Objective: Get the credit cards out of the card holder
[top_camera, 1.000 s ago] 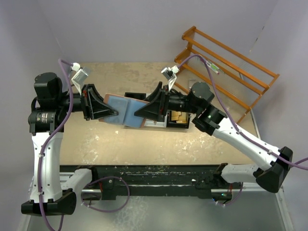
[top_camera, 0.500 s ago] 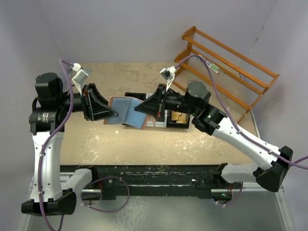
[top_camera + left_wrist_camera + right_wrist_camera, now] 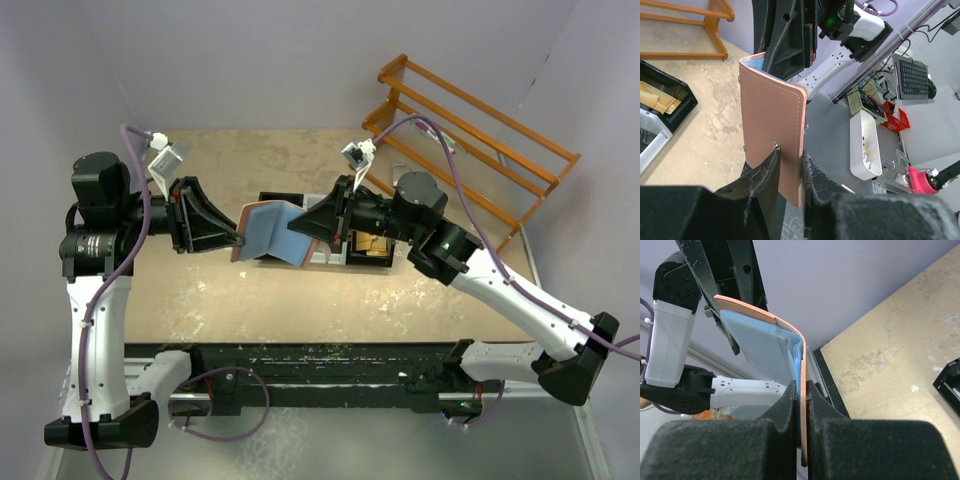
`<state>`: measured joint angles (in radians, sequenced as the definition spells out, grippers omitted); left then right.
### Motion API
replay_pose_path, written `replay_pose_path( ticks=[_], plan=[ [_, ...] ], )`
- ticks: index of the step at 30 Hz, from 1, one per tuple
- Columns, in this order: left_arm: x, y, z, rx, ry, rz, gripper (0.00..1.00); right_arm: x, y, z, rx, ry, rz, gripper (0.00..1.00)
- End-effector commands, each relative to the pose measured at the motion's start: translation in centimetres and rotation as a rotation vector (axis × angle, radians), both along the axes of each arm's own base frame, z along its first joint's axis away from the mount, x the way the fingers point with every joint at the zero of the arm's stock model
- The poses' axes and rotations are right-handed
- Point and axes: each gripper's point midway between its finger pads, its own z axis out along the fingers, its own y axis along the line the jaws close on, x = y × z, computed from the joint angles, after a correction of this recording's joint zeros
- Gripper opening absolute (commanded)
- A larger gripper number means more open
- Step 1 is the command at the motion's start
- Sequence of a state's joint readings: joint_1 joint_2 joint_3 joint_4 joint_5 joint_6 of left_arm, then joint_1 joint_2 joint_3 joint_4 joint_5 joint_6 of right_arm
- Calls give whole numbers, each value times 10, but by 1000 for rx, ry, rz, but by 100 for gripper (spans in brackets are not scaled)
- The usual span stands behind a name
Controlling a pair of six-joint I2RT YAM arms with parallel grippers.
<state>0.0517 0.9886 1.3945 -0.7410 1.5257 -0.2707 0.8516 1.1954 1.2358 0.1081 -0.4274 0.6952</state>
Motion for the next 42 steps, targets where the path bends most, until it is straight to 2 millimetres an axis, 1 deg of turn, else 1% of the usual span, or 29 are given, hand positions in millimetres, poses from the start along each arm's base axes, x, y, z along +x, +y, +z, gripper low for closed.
replay_pose_path(
  ticks=[1, 6, 11, 15, 20, 24, 29, 36, 42],
  plan=[
    [-8, -1, 6, -7, -42, -31, 23, -8, -9, 38, 83, -97, 0, 0],
    [-6, -1, 7, -1, -53, -13, 18, -16, -11, 35, 80, -99, 32, 0],
    [10, 1, 2, 30, -57, 82, 15, -18, -11, 43, 112, -112, 41, 0],
    [20, 3, -3, 53, -63, 138, 27, -18, -6, 43, 121, -90, 58, 0],
    [11, 2, -4, 47, -72, 103, 34, -4, 0, 31, 74, -32, 17, 0],
    [3, 1, -1, 32, -76, 64, 37, -4, 2, 29, 71, -21, 19, 0],
    [-2, 0, 2, 25, -80, 44, 37, -5, 0, 30, 69, -27, 16, 0],
    [-2, 0, 1, 21, -76, 33, 36, -9, -3, 35, 78, -35, 23, 0],
    [2, 0, 1, 29, -76, 57, 35, -11, -4, 39, 89, -43, 33, 0]
  ],
)
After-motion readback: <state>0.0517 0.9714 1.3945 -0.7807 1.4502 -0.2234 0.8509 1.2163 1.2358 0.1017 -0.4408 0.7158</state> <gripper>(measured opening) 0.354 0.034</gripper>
